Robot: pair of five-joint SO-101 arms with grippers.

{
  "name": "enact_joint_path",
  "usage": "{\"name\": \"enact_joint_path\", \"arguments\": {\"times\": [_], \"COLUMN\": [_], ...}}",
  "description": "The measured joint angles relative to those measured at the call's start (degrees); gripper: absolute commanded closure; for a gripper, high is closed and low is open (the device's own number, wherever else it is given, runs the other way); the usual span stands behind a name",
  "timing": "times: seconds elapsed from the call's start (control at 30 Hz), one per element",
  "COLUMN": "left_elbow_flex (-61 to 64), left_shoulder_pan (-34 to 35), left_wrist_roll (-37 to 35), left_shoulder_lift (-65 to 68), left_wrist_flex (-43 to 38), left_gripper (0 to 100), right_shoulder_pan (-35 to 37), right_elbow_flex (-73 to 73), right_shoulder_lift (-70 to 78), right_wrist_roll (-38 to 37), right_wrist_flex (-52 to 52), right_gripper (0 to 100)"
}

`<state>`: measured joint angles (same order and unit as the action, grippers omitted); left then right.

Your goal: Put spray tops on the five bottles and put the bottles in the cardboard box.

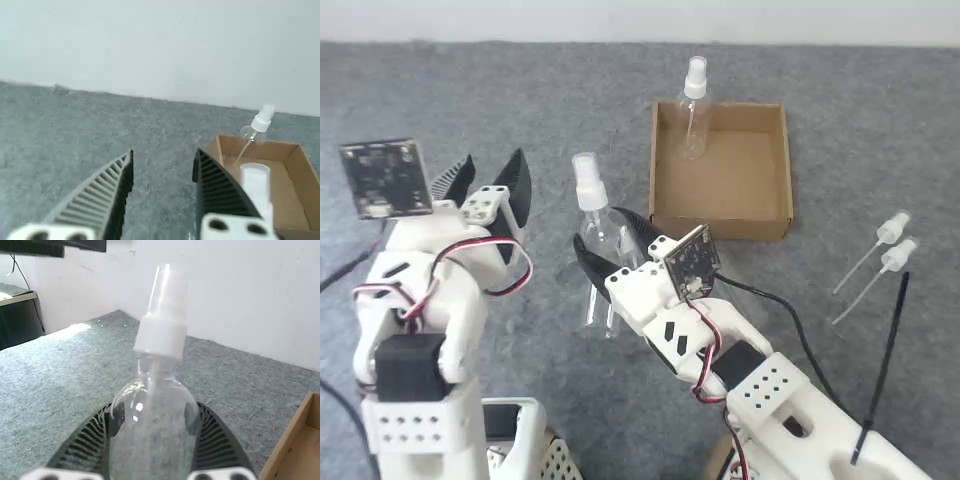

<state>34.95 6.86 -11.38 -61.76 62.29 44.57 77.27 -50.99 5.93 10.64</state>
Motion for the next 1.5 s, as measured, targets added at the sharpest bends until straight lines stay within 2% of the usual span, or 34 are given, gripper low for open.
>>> {"name": "enact_joint_path", "arguments": {"times": [0.33,0.6,0.8,0.93,1.2,1.5], "left_elbow_flex": [1.9,-3.6,-3.3,-0.1,0.2,-1.4], "left_shoulder_pan": [-6.1,-8.4,-10.5,-12.1,-11.3,-0.5], "left_wrist_roll": [0.0,0.1,1.2,2.0,2.0,2.6], "left_shoulder_lift": [0.7,15.0,14.2,11.3,8.9,-0.6], "left_wrist_flex": [-10.2,-7.9,-3.5,-3.8,-2.8,-0.7], "left_gripper": [82,82,82,82,82,82], "right_shoulder_pan": [0.0,0.0,0.0,0.0,0.1,0.0], "right_elbow_flex": [0.5,0.5,0.5,0.7,1.5,1.3], "right_shoulder_lift": [0.0,0.0,0.0,0.1,0.1,0.0], "right_wrist_roll": [0.1,0.1,0.1,0.1,0.0,0.0], "right_wrist_flex": [0.0,0.0,0.0,0.0,-0.1,0.0], "right_gripper": [99.2,99.2,99.2,99.2,99.2,99.2]}}
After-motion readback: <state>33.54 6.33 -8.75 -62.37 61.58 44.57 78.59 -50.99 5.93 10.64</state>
